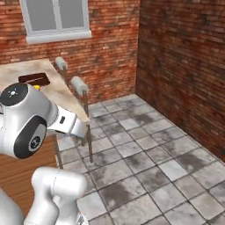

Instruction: Place the drinks on the dining counter in a tight cluster.

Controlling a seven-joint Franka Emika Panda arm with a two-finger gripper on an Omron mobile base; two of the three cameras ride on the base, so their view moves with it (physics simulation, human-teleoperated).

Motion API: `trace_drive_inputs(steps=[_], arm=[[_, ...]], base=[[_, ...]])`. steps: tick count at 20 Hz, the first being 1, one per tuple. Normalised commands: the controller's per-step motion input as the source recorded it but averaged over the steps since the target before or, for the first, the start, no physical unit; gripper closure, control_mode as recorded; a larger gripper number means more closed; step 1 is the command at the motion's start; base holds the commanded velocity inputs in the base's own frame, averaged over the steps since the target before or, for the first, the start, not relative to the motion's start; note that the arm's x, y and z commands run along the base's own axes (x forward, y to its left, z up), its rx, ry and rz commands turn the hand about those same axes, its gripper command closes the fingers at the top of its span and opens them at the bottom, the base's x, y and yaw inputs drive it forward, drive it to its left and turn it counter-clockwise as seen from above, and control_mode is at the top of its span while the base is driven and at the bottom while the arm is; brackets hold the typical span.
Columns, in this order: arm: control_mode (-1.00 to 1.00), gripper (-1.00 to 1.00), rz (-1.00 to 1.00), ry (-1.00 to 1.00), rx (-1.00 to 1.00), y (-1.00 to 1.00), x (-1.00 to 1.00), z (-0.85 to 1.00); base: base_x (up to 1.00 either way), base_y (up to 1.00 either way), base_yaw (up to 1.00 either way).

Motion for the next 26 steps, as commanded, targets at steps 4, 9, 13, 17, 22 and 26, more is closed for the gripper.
trace_drive_inputs(steps=[4,9,13,17,22,26], arm=[[1.00,-1.00,0.00,0.00,0.00,0.00,0.00,0.00],[1.00,-1.00,0.00,0.00,0.00,0.00,0.00,0.00],[1.00,-1.00,0.00,0.00,0.00,0.00,0.00,0.00],[1.00,-1.00,0.00,0.00,0.00,0.00,0.00,0.00],[1.00,-1.00,0.00,0.00,0.00,0.00,0.00,0.00],[1.00,-1.00,0.00,0.00,0.00,0.00,0.00,0.00]], base=[[0.00,0.00,-1.00],[0.00,0.00,-1.00],[0.00,0.00,-1.00],[0.00,0.00,-1.00],[0.75,0.36,-0.56],[1.00,0.19,-0.38]])
